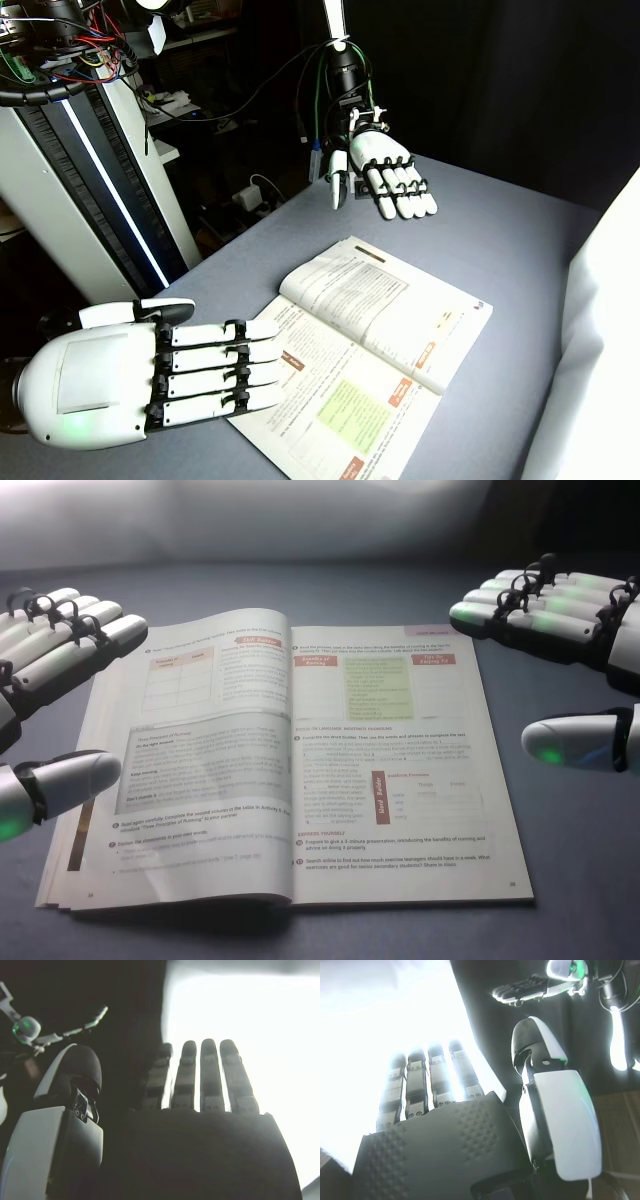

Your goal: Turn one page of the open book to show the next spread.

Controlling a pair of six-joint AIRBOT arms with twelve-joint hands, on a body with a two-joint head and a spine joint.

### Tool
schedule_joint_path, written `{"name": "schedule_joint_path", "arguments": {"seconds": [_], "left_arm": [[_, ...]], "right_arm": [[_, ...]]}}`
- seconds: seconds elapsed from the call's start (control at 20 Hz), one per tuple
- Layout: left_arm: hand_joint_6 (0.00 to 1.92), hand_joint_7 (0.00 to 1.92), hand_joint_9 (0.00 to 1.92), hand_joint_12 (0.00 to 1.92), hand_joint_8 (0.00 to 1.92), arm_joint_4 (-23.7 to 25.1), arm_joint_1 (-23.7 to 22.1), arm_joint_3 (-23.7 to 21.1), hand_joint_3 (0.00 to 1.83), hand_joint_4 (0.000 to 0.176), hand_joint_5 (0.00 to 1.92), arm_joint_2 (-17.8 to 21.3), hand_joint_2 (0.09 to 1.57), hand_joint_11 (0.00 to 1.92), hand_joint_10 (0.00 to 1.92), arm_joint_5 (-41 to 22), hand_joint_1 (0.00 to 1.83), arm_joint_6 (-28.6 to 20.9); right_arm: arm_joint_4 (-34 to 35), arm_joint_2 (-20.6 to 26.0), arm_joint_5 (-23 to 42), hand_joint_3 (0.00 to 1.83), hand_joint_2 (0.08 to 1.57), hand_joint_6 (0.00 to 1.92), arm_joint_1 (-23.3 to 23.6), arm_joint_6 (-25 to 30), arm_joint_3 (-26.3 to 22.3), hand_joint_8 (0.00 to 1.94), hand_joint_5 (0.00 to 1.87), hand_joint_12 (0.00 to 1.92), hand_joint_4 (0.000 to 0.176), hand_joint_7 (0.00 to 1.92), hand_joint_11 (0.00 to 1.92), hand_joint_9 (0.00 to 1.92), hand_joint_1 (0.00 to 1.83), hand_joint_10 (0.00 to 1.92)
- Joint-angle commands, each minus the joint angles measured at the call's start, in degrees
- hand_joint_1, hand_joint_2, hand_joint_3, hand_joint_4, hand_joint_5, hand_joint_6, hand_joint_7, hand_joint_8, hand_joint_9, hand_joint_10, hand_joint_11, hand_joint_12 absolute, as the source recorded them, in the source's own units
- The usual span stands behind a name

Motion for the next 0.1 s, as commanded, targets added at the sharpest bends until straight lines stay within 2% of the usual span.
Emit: {"name": "schedule_joint_path", "arguments": {"seconds": [0.0, 0.05], "left_arm": [[0.0, 0.0, 0.0, 0.0, 0.0, -0.6, -0.5, 0.2, 0.0, 0.047, 0.0, 0.1, 1.37, 0.0, 0.0, -6.9, 0.02, -0.4], [0.0, 0.0, 0.0, 0.0, 0.0, -0.6, -0.5, 0.1, 0.0, 0.047, 0.0, 0.2, 1.37, 0.0, 0.0, -7.0, 0.02, -0.6]], "right_arm": [[2.8, 0.6, 6.9, 0.01, 1.29, 0.0, 0.2, 0.0, -0.2, 0.0, 0.0, 0.0, 0.0, 0.0, 0.0, 0.0, 0.0, 0.0], [3.3, 0.7, 7.3, 0.01, 1.29, 0.0, 0.0, -0.1, -0.4, 0.0, 0.0, 0.0, 0.0, 0.0, 0.0, 0.0, 0.0, 0.0]]}}
